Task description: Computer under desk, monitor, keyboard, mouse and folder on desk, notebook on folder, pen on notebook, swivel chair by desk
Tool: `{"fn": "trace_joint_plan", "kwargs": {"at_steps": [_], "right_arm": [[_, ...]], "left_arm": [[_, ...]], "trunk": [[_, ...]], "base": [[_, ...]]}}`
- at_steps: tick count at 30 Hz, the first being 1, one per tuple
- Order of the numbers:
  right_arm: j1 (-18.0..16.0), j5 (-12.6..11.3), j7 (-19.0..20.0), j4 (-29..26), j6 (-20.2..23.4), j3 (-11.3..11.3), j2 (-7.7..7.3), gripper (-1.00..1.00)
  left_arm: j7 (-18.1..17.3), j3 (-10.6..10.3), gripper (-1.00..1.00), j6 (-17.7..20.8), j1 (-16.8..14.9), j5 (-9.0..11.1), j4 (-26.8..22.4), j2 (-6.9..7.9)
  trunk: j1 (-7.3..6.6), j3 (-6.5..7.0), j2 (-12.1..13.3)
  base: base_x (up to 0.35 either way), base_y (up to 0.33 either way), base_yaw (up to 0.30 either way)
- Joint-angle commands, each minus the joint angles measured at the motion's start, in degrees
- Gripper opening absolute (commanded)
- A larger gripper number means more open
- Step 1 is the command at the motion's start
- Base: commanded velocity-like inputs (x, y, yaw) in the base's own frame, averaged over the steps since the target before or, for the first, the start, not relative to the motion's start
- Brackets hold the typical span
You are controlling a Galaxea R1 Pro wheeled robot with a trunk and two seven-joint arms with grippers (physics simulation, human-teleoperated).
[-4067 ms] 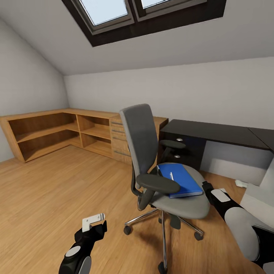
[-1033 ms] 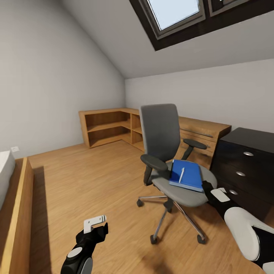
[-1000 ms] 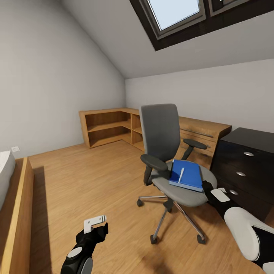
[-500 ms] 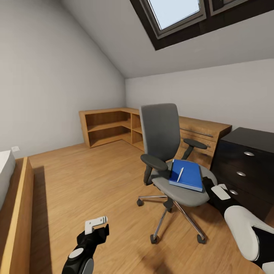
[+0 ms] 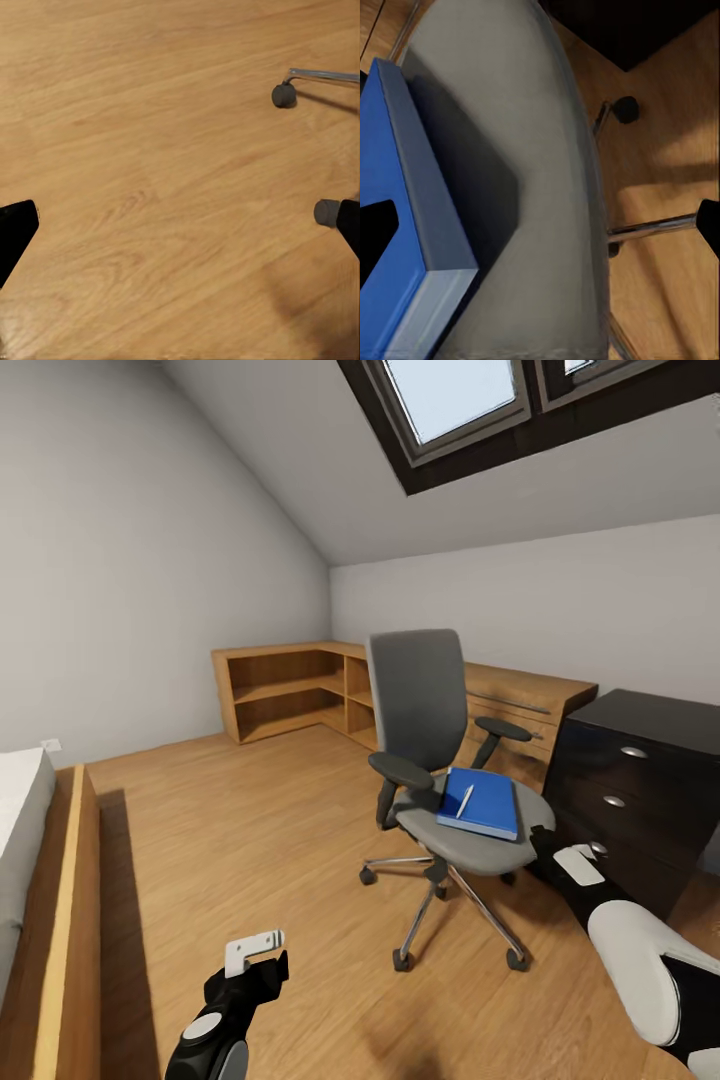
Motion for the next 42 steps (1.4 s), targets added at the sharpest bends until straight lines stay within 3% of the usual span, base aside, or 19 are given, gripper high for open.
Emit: {"fn": "trace_joint_plan", "kwargs": {"at_steps": [1, 3, 4, 8, 16, 26, 34, 42], "right_arm": [[-0.01, -0.55, -0.25, 0.12, 0.13, 0.05, 0.12, 1.00], [-0.01, -0.52, -0.21, 0.17, 0.12, 0.01, 0.56, 1.00], [-0.01, -0.40, -0.18, 0.32, 0.08, -0.01, 1.84, 1.00], [-0.01, -0.33, -0.11, 1.19, 0.11, -0.02, 2.86, 1.00], [-0.01, -0.46, -0.31, 3.37, 0.94, 0.00, 3.25, 1.00], [-0.01, -0.61, -0.26, 4.45, 7.82, -0.02, 3.40, 1.00], [-0.01, -0.65, -0.24, 4.50, 9.06, -0.02, 3.45, 1.00], [-0.01, -0.57, 0.81, 4.51, 9.11, 0.13, 3.60, 1.00]], "left_arm": [[0.55, -0.08, 1.00, 0.14, -0.04, 0.58, -0.07, 0.01], [0.55, -0.08, 1.00, 0.14, -0.04, 0.58, -0.07, 0.01], [0.57, -0.08, 1.00, 0.14, -0.04, 0.58, -0.07, 0.01], [0.57, -0.08, 1.00, 0.14, -0.04, 0.58, -0.07, 0.01], [0.58, -0.08, 1.00, 0.14, -0.04, 0.58, -0.07, 0.01], [0.58, -0.08, 1.00, 0.14, -0.04, 0.58, -0.06, 0.01], [0.61, -0.15, 1.00, 0.14, -0.04, 0.58, 0.01, 0.01], [0.41, -0.20, 1.00, 0.14, -0.05, 0.59, 0.02, 0.01]], "trunk": [[-0.04, -0.06, -0.03], [-0.04, -0.07, -0.03], [-0.04, -0.07, -0.03], [-0.04, -0.07, -0.03], [-0.04, -0.07, -0.03], [-0.04, -0.07, -0.03], [-0.04, -0.07, -0.03], [-0.04, -0.07, -0.03]], "base": [[-0.098, 0.000, 0.000], [-0.064, 0.000, 0.000], [-0.016, 0.000, 0.000], [-0.008, 0.000, 0.000], [-0.001, 0.000, 0.000], [0.000, 0.000, 0.000], [0.008, 0.000, 0.000], [0.260, 0.000, 0.000]]}}
